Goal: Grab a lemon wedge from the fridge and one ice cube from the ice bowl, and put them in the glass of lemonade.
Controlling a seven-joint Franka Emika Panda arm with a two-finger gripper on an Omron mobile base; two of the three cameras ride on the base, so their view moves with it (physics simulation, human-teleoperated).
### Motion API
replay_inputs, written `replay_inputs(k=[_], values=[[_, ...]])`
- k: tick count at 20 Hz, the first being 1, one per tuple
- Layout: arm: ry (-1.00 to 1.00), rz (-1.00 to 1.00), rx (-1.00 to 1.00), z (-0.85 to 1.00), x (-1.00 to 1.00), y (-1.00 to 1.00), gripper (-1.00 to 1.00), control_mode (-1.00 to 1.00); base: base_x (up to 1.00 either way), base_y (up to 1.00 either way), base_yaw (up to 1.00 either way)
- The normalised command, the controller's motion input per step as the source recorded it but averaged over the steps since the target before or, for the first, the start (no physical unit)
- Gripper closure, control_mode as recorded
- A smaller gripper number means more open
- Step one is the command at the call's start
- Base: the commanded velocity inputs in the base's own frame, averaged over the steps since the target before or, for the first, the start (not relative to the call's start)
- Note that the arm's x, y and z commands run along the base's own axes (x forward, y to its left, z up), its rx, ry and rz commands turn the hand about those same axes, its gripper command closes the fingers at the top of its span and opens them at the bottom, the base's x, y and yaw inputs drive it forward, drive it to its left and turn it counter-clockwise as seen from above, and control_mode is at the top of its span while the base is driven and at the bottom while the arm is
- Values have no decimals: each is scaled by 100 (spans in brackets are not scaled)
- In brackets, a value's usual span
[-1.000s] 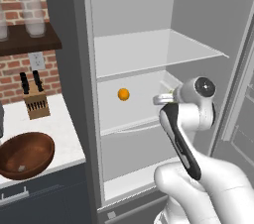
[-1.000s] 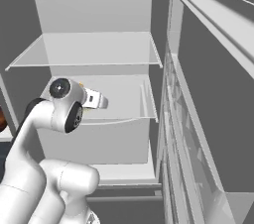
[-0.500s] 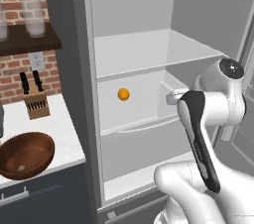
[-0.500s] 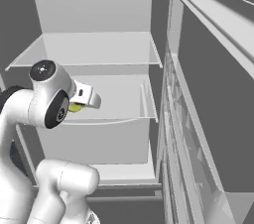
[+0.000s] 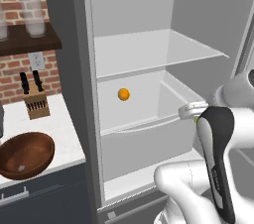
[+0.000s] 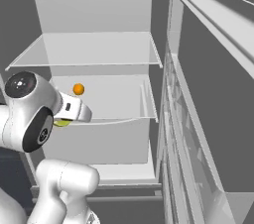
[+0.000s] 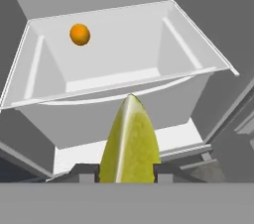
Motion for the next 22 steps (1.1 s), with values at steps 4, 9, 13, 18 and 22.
replay_inputs(k=[4, 9, 13, 18, 22], values=[[0, 0, 0, 1, -1, 0, 100, -100, 0, 0, 0], [0, 0, 0, 0, 0, 0, 100, -100, 0, 0, 0], [0, 0, 0, 0, -20, 0, 100, 100, -17, 0, 0], [0, 0, 0, 0, 0, 0, 100, 100, -80, 43, 0], [0, 0, 0, 0, 0, 0, 100, 100, -61, 100, -1]])
